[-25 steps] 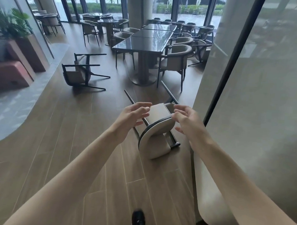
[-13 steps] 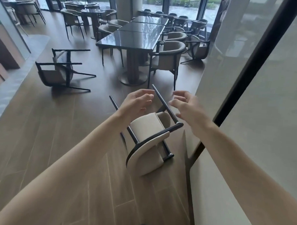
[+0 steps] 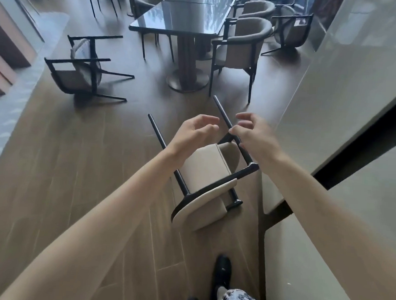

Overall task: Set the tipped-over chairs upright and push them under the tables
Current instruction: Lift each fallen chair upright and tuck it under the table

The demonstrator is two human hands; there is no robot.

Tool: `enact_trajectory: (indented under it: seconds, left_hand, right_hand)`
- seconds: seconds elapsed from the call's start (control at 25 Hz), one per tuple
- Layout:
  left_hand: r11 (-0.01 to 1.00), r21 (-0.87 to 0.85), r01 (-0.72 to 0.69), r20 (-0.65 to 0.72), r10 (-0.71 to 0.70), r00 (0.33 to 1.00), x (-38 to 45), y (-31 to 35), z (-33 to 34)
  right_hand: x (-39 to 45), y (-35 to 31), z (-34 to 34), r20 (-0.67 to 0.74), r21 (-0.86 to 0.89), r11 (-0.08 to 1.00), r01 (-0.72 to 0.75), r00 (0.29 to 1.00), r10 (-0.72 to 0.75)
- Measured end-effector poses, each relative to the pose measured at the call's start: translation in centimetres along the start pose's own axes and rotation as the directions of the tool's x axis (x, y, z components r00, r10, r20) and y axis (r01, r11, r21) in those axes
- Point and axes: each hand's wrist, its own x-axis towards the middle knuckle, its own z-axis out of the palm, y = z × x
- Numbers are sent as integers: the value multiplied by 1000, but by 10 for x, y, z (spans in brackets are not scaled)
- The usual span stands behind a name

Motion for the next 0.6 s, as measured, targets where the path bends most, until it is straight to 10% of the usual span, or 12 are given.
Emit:
enact_trajectory:
  seconds: [0.6]
  left_hand:
    - [986, 47, 157, -120, -151, 981, 137, -134, 34]
  right_hand:
    - [154, 133, 48, 145, -193, 974, -116, 979, 145]
